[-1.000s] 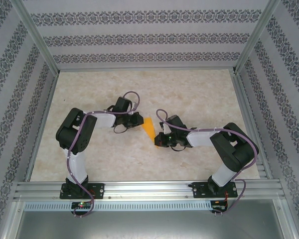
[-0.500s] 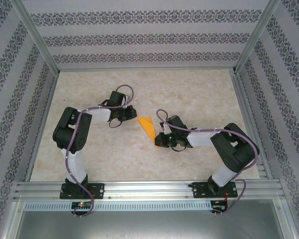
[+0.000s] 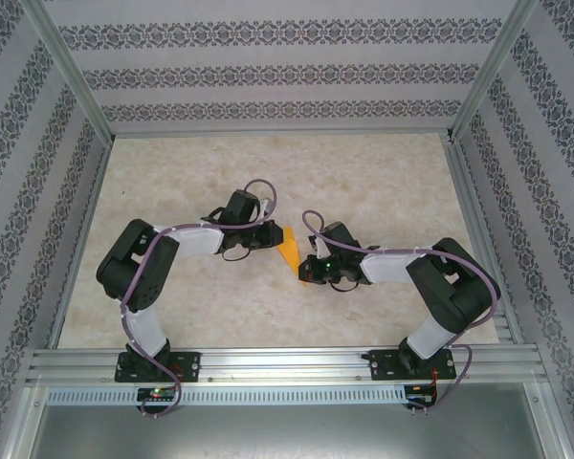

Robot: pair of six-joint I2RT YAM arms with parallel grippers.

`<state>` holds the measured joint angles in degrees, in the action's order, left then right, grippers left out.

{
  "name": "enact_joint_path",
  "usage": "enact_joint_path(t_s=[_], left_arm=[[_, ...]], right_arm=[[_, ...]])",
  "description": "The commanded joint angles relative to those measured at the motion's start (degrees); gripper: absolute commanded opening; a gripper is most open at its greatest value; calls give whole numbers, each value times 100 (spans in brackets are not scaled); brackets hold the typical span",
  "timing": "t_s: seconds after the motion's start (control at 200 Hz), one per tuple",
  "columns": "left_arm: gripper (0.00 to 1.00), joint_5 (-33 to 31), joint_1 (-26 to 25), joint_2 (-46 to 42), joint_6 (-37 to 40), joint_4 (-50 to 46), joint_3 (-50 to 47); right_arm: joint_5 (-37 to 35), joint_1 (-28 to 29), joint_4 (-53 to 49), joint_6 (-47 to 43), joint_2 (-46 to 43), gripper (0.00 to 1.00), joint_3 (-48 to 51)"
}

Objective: Fold a paper plane with a square sheet of paper (pick it up from the middle)
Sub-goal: Fold the wing for the fifth time at the center of the table.

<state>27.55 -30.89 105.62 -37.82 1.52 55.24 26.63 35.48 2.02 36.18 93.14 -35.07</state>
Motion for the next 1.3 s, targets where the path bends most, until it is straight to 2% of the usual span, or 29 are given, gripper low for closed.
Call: enact_joint_path(t_s=[0.0, 0.37, 0.829, 1.104, 1.299], left_arm=[[14, 85, -58, 300, -111, 268, 238], [13, -269, -64, 670, -3, -166, 260], [13, -394, -64, 835, 30, -364, 308], [12, -584, -58, 985, -17, -734, 361], [12, -711, -61, 1065, -19, -894, 375]], right_arm=[[-206, -37, -702, 18, 33, 0, 289], [36, -15, -744, -230, -405, 2, -360], [88, 53, -903, -526, 921, 2, -1571], [153, 14, -979, -734, 897, 1, -967], [141, 79, -868, -511, 549, 1, -226]])
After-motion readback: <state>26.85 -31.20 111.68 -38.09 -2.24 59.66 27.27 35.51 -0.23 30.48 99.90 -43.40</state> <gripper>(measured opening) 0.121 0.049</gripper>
